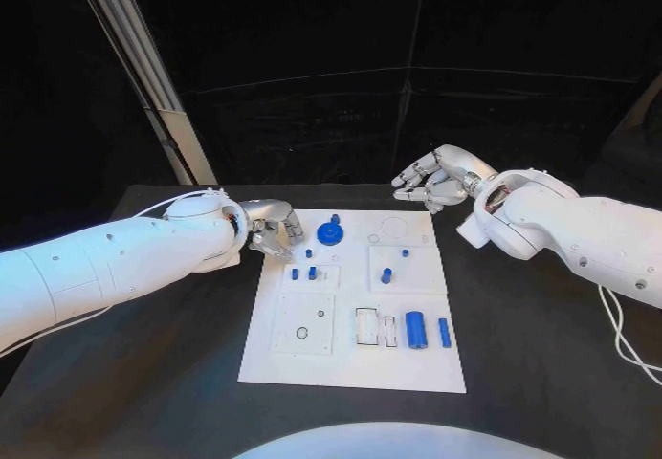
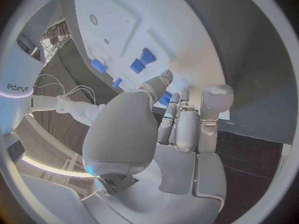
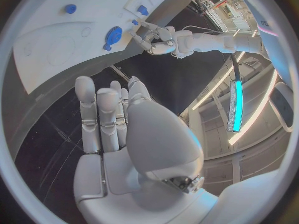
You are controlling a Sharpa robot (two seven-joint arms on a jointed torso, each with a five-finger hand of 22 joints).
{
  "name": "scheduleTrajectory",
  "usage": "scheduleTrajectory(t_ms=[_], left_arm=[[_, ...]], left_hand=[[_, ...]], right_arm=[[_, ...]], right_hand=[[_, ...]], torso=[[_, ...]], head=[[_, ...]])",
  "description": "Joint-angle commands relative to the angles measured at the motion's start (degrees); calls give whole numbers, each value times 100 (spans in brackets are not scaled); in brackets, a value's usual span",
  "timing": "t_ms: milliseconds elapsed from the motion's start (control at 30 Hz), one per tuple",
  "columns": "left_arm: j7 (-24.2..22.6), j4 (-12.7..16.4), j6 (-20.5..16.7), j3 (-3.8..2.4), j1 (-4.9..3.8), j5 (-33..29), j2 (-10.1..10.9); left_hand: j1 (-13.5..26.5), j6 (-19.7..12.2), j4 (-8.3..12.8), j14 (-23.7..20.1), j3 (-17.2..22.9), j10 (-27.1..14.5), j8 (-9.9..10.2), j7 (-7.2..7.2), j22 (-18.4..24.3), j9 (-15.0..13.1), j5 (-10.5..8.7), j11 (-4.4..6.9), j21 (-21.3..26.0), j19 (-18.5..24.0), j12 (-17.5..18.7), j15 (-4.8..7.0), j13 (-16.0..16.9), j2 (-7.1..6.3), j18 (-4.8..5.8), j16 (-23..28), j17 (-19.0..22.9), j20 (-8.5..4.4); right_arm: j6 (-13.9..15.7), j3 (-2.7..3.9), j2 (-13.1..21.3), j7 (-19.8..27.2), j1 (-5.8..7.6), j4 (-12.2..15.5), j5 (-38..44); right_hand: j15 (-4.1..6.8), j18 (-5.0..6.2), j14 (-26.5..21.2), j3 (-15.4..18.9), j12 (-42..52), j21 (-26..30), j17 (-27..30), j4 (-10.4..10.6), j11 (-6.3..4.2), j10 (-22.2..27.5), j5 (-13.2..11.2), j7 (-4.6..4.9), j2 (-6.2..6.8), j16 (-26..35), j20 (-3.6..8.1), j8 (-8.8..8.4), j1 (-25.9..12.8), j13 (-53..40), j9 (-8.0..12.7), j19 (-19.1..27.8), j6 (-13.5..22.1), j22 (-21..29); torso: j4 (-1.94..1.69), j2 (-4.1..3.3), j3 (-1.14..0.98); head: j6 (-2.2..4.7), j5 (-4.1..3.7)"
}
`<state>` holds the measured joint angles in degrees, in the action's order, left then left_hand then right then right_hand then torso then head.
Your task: Assemble the parts on the task board
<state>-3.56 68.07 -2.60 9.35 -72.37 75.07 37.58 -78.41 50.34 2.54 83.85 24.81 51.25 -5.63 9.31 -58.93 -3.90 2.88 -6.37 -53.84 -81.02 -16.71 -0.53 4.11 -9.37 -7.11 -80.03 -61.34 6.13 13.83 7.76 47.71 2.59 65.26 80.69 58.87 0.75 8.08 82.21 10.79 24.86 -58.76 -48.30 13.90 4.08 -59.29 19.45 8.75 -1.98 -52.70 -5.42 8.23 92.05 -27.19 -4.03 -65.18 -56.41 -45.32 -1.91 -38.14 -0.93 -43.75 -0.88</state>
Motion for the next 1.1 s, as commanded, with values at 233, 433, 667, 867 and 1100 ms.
scheduleTrajectory(t_ms=[233, 433, 667, 867, 1100], left_arm=[[-1981, 170, -799, -1, -8, -3880, 407], [-2858, 468, -575, 7, -4, -6835, 613], [-3012, 813, -371, 18, 10, -7865, 807], [-3022, 968, -334, 27, 18, -8090, 909], [-2980, 997, -350, 30, 20, -8144, 944]], left_hand=[[63, 419, -108, -576, -8, 88, -326, 138, 1222, -51, 19, -65, 1587, 683, -397, -112, 31, 107, -313, 696, 1512, 82], [337, 413, -321, -1194, -204, 193, -393, 148, 1443, -21, 35, -50, 1943, 981, -702, -126, 74, 244, -336, 1278, 2670, 123], [398, 474, -379, -1307, -316, 326, -475, 142, 1540, -21, 37, -23, 2062, 999, -910, -110, 103, 324, -340, 1370, 2900, 115], [384, 499, -375, -1335, -333, 343, -504, 136, 1566, -22, 38, -15, 2091, 995, -953, -103, 104, 348, -341, 1395, 2966, 110], [368, 509, -368, -1357, -337, 347, -519, 134, 1583, -22, 39, -11, 2109, 993, -974, -100, 102, 369, -341, 1416, 3019, 107]], right_arm=[[-635, -54, 69, -681, -161, 207, 2853], [-672, -81, 87, -867, -331, 385, 3923], [-839, -92, 107, -1000, -409, 496, 4478], [-895, -101, 109, -1040, -446, 567, 4656], [-932, -104, 73, -1013, -483, 570, 4671]], right_hand=[[47, 19, 143, -192, -768, -318, -160, -59, -72, -399, -296, -122, 103, -170, 49, 5, 368, 813, 8, -289, -356, -409], [5, 5, 175, -213, -1062, -361, -242, -20, -29, -313, -396, -124, 170, -253, 46, -78, 384, 1114, 18, -310, -398, -477], [-23, -20, 225, -208, -1308, -472, -376, 23, 1, -211, -446, -114, 267, -403, 40, -212, 372, 1412, 27, -385, -330, -628], [-33, -37, 243, -208, -1433, -546, -451, 44, 23, -153, -462, -97, 319, -490, 33, -302, 358, 1604, 25, -431, -286, -729], [-44, -54, 257, -232, -1477, -612, -518, 53, 39, -147, -460, -81, 311, -562, 27, -340, 357, 1701, 22, -476, -283, -819]], torso=[[-8, 3, -3], [8, -12, 7], [6, -9, 6], [3, -12, 3], [-6, -11, 7]], head=[[41, -230], [77, -343], [78, -433], [80, -441], [70, -421]])
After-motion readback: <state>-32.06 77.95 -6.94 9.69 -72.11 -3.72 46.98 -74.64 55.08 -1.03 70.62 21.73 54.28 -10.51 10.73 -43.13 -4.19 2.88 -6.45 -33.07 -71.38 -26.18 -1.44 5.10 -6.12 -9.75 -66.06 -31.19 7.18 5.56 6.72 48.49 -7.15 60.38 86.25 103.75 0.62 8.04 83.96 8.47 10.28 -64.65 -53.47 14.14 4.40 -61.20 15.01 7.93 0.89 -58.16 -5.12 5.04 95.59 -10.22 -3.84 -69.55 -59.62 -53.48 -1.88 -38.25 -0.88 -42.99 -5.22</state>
